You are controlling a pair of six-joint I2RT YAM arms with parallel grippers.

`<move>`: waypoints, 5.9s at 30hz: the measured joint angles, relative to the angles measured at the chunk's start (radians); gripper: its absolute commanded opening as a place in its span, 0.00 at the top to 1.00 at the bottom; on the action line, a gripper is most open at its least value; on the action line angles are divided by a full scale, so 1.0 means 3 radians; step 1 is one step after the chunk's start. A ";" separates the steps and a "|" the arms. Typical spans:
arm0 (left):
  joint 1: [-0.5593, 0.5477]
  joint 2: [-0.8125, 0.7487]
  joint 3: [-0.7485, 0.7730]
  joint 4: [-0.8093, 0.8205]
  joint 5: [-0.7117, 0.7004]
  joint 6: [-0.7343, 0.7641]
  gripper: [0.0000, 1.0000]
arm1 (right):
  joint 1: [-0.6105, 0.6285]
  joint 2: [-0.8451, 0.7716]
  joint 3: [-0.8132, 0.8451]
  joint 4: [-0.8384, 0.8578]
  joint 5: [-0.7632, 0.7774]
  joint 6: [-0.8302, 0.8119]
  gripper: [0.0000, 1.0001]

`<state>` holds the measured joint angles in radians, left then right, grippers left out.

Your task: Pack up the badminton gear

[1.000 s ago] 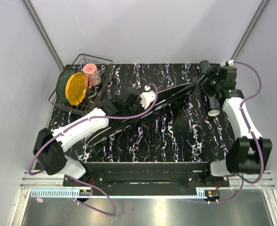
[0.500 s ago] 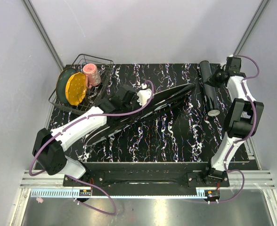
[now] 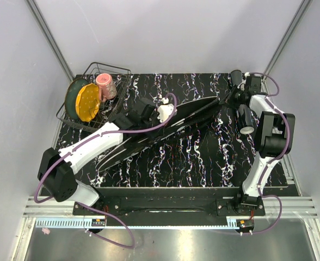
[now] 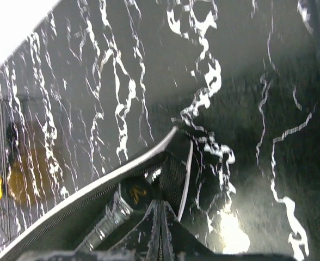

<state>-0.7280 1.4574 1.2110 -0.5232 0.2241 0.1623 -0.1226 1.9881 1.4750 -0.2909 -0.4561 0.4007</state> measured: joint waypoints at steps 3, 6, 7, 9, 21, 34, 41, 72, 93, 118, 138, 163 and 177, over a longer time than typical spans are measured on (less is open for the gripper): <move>0.0003 0.0015 0.0000 -0.0018 0.0020 -0.0011 1.00 | -0.0046 -0.0022 -0.0126 0.0005 -0.0102 0.0041 0.96; 0.0003 0.0015 0.0000 0.0017 0.0024 -0.0011 1.00 | -0.0173 -0.0053 -0.0120 -0.0013 -0.0158 0.0078 0.93; 0.0003 0.0015 0.0000 0.0020 0.0025 -0.0011 1.00 | -0.0216 -0.0067 -0.0098 -0.0039 -0.0141 0.0075 0.93; 0.0003 0.0015 0.0000 0.0038 0.0025 -0.0010 1.00 | -0.0281 -0.0090 -0.0037 -0.0088 -0.0100 0.0075 0.92; 0.0004 0.0015 0.0000 0.0057 0.0078 -0.0010 1.00 | -0.0018 -0.0079 0.0139 -0.0032 -0.0065 0.0202 0.92; 0.0003 0.0015 0.0000 0.0084 0.0136 -0.0010 1.00 | -0.0121 -0.0090 -0.0159 0.0098 -0.0095 0.0313 0.87; 0.0004 0.0015 0.0000 0.0088 0.0158 -0.0010 1.00 | -0.0395 -0.0109 0.0137 -0.0025 -0.0003 0.0275 0.73; 0.0375 0.0005 0.0000 0.0081 0.0876 -0.0013 0.98 | 0.1649 -0.2070 -0.1790 0.1085 -0.0886 -0.0954 0.21; 0.0380 -0.0104 0.0001 0.0187 0.0890 -0.0240 0.41 | 0.1878 -0.1820 -0.1848 0.1259 -0.0792 -0.2037 1.00; 0.0437 -0.2492 -0.1100 -0.0785 -0.0243 -0.1292 0.20 | 0.1858 -0.1771 -0.1692 0.1090 -0.0787 -0.2399 1.00; 0.0415 -0.2257 -0.0961 -0.0910 -0.0582 -0.1302 0.86 | 0.1598 -0.0999 -0.0664 0.0378 -0.1198 -0.2468 0.71; 0.0420 -0.2463 -0.1275 -0.0437 -0.0184 -0.1436 1.00 | 0.2714 -0.2027 -0.1418 0.1275 -0.0252 0.0112 0.91; 0.0420 -0.2515 -0.1363 -0.0294 -0.0057 -0.1558 1.00 | 0.2716 -0.1567 -0.1214 0.0950 -0.0598 -0.0563 0.90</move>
<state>-0.6022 0.7029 0.8021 -0.6113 0.2070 -0.3050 0.6922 1.5181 1.1107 -0.0059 -0.6353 0.2317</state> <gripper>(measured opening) 0.176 0.057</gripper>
